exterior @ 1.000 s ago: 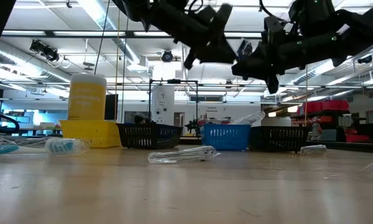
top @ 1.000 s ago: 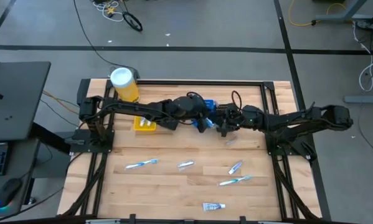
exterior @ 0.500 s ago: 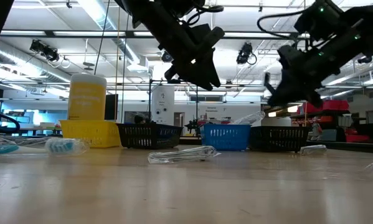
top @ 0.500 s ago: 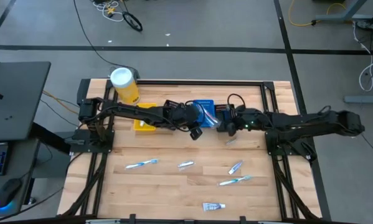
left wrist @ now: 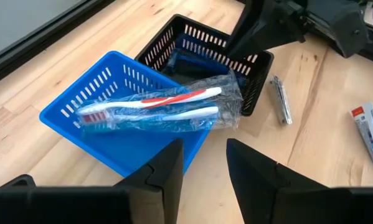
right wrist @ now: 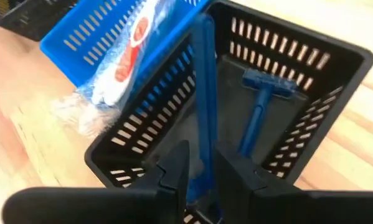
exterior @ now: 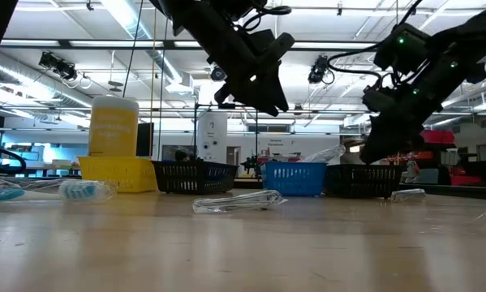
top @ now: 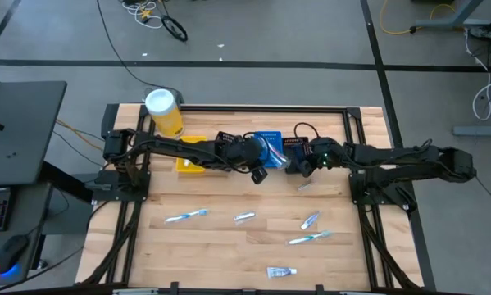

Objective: Pick & Place Travel size toiletries
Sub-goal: Put the blue razor into the left black bin, then put the white toothpaste into the yellow bin

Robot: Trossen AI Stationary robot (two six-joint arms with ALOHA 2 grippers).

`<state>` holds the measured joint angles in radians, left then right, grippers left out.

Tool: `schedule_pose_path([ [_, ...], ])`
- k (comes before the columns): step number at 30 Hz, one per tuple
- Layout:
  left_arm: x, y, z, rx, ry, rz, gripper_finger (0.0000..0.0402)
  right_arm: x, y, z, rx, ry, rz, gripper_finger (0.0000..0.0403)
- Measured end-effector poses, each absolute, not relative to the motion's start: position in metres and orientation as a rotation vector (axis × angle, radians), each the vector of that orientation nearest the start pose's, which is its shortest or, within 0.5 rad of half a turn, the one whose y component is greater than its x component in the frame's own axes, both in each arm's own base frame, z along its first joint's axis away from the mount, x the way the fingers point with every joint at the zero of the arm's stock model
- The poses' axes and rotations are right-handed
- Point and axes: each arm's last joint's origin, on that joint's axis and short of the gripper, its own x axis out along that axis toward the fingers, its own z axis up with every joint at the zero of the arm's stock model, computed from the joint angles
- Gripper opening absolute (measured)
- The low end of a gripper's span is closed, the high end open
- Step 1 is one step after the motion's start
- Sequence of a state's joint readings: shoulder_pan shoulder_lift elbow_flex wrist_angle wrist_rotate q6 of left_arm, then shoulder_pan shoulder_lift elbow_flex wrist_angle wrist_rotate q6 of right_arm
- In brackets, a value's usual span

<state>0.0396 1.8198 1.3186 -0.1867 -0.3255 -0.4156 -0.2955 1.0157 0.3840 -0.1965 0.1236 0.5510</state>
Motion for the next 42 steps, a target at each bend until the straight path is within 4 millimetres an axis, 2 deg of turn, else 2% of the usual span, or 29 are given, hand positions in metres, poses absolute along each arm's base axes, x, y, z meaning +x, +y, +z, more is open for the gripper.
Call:
schedule_pose_path([
  [6, 0.402, 0.023, 0.234, -0.293, 0.603, 0.480, 0.0128, 0.175, -0.058, 0.169, 0.502, 0.653, -0.570, 0.0080],
  [12, 0.401, 0.010, 0.232, -0.268, 0.629, 0.449, 0.0123, 0.190, -0.060, 0.199, 0.446, 0.519, -0.452, 0.0080],
  [15, 0.395, -0.001, 0.225, -0.268, 0.727, 0.432, 0.0121, 0.199, -0.056, 0.210, 0.459, 0.413, -0.289, 0.0080],
  [19, 0.378, -0.019, 0.216, -0.410, 0.925, 0.408, 0.0121, 0.205, -0.044, 0.218, 0.394, 0.359, -0.094, 0.0080],
  [24, 0.352, -0.048, 0.205, -0.385, 1.229, 0.348, 0.0121, 0.209, -0.029, 0.217, 0.152, 0.375, 0.045, 0.0081],
  [26, 0.340, -0.058, 0.202, -0.344, 1.344, 0.321, 0.0121, 0.213, -0.027, 0.215, 0.113, 0.374, 0.041, 0.0084],
  [29, 0.330, -0.069, 0.201, -0.282, 1.423, 0.317, 0.0121, 0.218, -0.025, 0.210, 0.101, 0.382, 0.056, 0.0100],
  [37, 0.324, -0.087, 0.201, -0.297, 1.432, 0.345, 0.0122, 0.230, -0.020, 0.189, 0.125, 0.467, 0.035, 0.0167],
  [40, 0.329, -0.087, 0.201, -0.278, 1.353, 0.375, 0.0126, 0.234, -0.012, 0.188, 0.133, 0.464, 0.107, 0.0175],
  [42, 0.337, -0.089, 0.203, -0.269, 1.283, 0.331, 0.0132, 0.234, -0.004, 0.187, 0.132, 0.466, 0.159, 0.0176],
])
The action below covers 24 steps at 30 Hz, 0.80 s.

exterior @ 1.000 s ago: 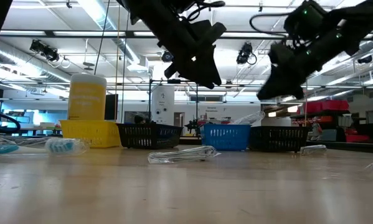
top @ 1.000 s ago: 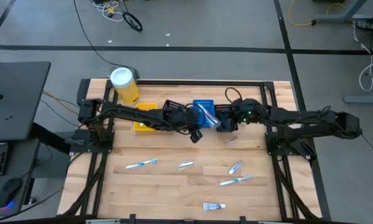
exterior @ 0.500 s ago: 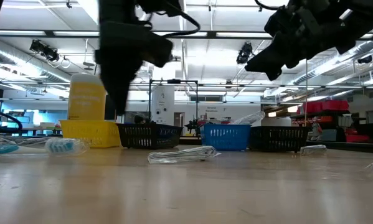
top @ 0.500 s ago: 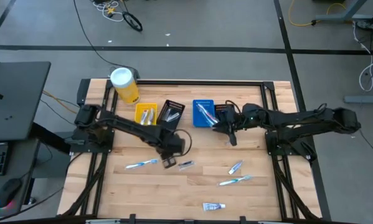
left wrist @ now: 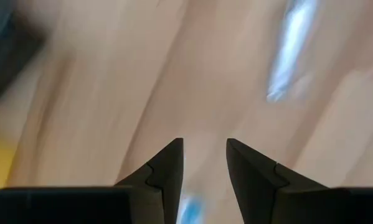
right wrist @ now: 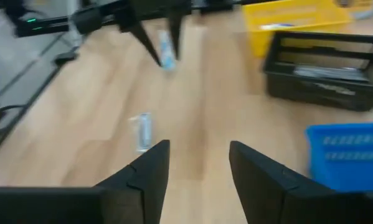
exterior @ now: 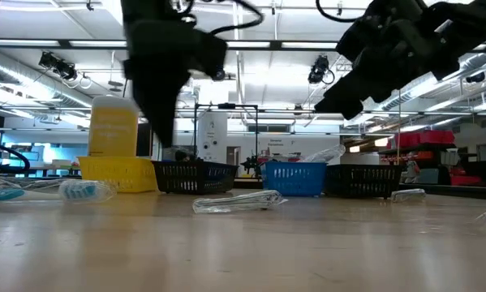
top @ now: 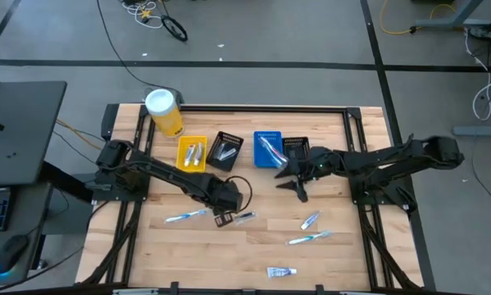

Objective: Pick & Place Travel size toiletries
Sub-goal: Put the white toothpaste into the yellow bin

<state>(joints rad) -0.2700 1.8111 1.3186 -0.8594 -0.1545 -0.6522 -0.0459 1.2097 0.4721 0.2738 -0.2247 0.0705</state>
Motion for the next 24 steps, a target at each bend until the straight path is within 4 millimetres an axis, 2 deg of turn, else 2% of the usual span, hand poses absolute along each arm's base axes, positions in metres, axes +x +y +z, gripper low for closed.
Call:
schedule_pose_path([
  [8, 0.368, -0.097, 0.217, -0.217, 0.966, 0.102, 0.0155, 0.229, 0.038, 0.184, 0.177, 0.533, 0.369, 0.0176],
  [12, 0.373, -0.098, 0.220, -0.203, 0.908, 0.077, 0.0158, 0.219, 0.060, 0.175, 0.176, 0.658, 0.427, 0.0176],
  [15, 0.372, -0.098, 0.220, -0.202, 0.911, 0.078, 0.0158, 0.209, 0.072, 0.172, 0.152, 0.830, 0.464, 0.0176],
  [17, 0.373, -0.098, 0.220, -0.202, 0.911, 0.078, 0.0158, 0.203, 0.077, 0.177, 0.132, 0.984, 0.446, 0.0176],
  [20, 0.373, -0.098, 0.220, -0.200, 0.909, 0.081, 0.0158, 0.189, 0.078, 0.182, 0.048, 1.203, 0.286, 0.0176],
  [24, 0.373, -0.097, 0.220, -0.221, 0.897, 0.128, 0.0157, 0.181, 0.084, 0.182, 0.009, 1.263, 0.279, 0.0176],
])
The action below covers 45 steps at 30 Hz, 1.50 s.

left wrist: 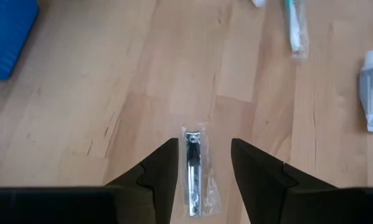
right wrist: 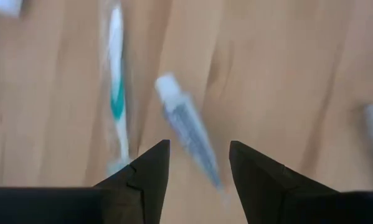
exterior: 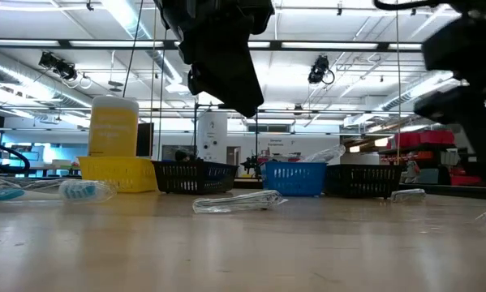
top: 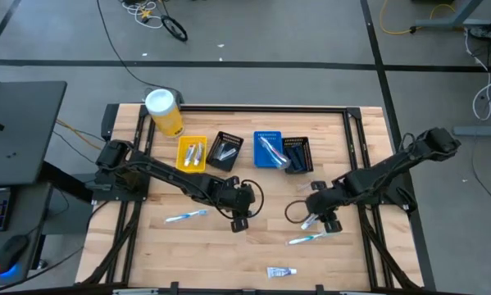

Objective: Pick & Place Travel size toiletries
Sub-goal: Put the white toothpaste into the yellow bin

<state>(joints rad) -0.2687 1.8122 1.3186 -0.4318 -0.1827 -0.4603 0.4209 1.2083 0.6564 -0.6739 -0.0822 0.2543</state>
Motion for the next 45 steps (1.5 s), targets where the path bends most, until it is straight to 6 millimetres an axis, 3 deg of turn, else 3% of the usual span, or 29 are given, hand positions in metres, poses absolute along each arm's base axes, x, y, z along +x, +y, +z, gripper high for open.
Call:
schedule_pose_path([
  [6, 0.373, -0.097, 0.220, -0.233, 0.892, 0.147, 0.0154, 0.169, 0.088, 0.160, -0.019, 1.359, 0.273, 0.0176],
  [11, 0.373, -0.096, 0.220, -0.227, 0.883, 0.160, 0.0153, 0.171, 0.089, 0.152, -0.129, 1.363, 0.208, 0.0172],
  [18, 0.373, -0.096, 0.220, -0.236, 0.881, 0.172, 0.0153, 0.175, 0.093, 0.146, -0.105, 1.383, 0.282, 0.0092],
  [23, 0.374, -0.093, 0.220, -0.239, 0.869, 0.203, 0.0153, 0.187, 0.099, 0.150, -0.068, 1.245, 0.336, 0.0039],
  [28, 0.375, -0.087, 0.220, -0.272, 0.850, 0.265, 0.0153, 0.194, 0.100, 0.152, -0.138, 1.140, 0.316, 0.0008],
  [35, 0.384, -0.084, 0.227, -0.240, 0.756, 0.215, 0.0154, 0.218, 0.090, 0.163, -0.233, 0.894, 0.164, 0.0004],
  [40, 0.391, -0.086, 0.232, -0.171, 0.691, 0.127, 0.0153, 0.233, 0.081, 0.173, -0.259, 0.736, 0.132, 0.0002],
  [45, 0.392, -0.084, 0.232, -0.145, 0.678, 0.156, 0.0153, 0.245, 0.072, 0.184, -0.236, 0.606, 0.096, 0.0002],
])
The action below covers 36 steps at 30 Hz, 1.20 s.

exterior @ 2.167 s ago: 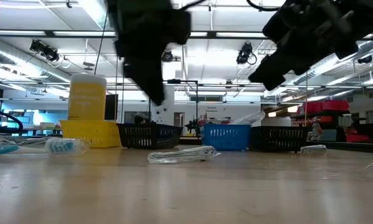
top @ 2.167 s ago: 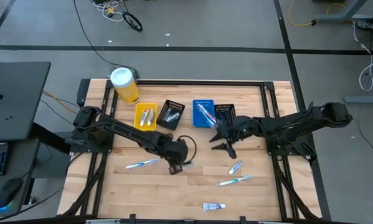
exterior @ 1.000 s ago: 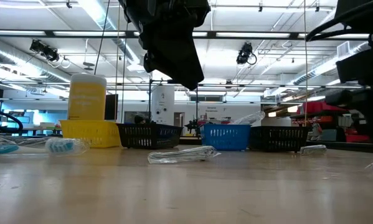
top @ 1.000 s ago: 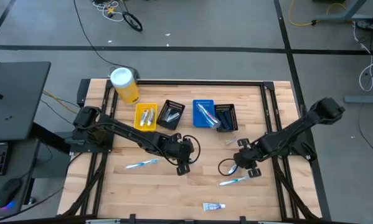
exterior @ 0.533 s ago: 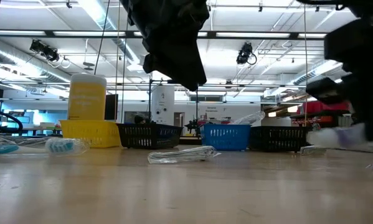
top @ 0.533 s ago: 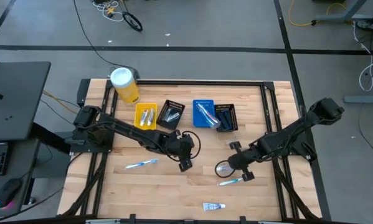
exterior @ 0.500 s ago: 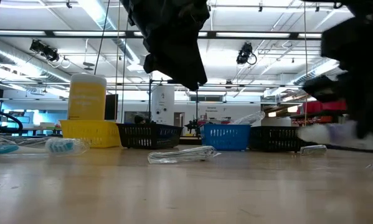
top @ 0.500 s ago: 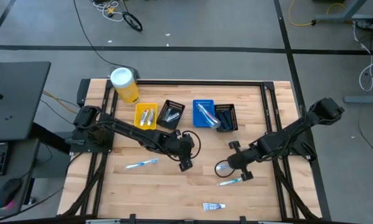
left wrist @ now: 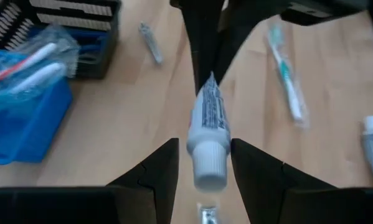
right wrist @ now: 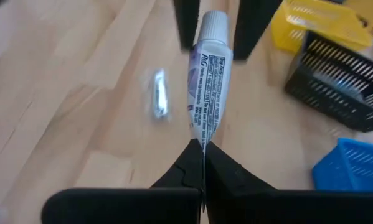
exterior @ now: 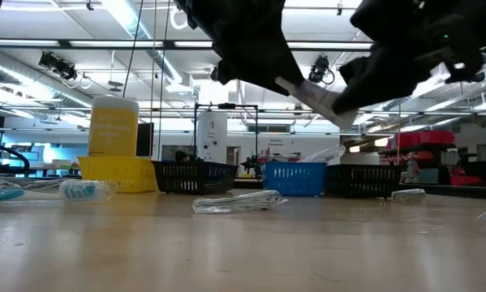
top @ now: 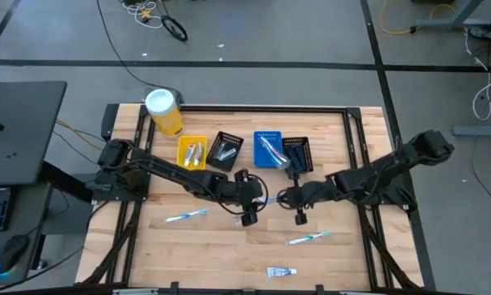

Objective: Pick & Place Travel size toiletries
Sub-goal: Put the white toothpaste into the yellow bin

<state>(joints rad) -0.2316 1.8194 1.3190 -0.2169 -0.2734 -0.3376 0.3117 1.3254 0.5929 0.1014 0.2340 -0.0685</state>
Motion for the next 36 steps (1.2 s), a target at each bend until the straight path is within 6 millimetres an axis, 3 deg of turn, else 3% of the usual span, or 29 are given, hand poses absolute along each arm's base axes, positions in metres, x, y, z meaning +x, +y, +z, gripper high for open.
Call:
schedule_pose_path([
  [14, 0.396, -0.067, 0.233, -0.075, 0.674, 0.132, 0.0181, 0.254, 0.060, 0.192, -0.222, 0.509, 0.115, 0.0001],
  [28, 0.396, -0.067, 0.232, -0.037, 0.680, 0.128, 0.0094, 0.257, 0.051, 0.193, -0.211, 0.503, 0.086, 0.0008],
  [36, 0.396, -0.066, 0.232, -0.036, 0.681, 0.134, 0.0098, 0.258, 0.047, 0.193, -0.202, 0.507, 0.068, 0.0010],
])
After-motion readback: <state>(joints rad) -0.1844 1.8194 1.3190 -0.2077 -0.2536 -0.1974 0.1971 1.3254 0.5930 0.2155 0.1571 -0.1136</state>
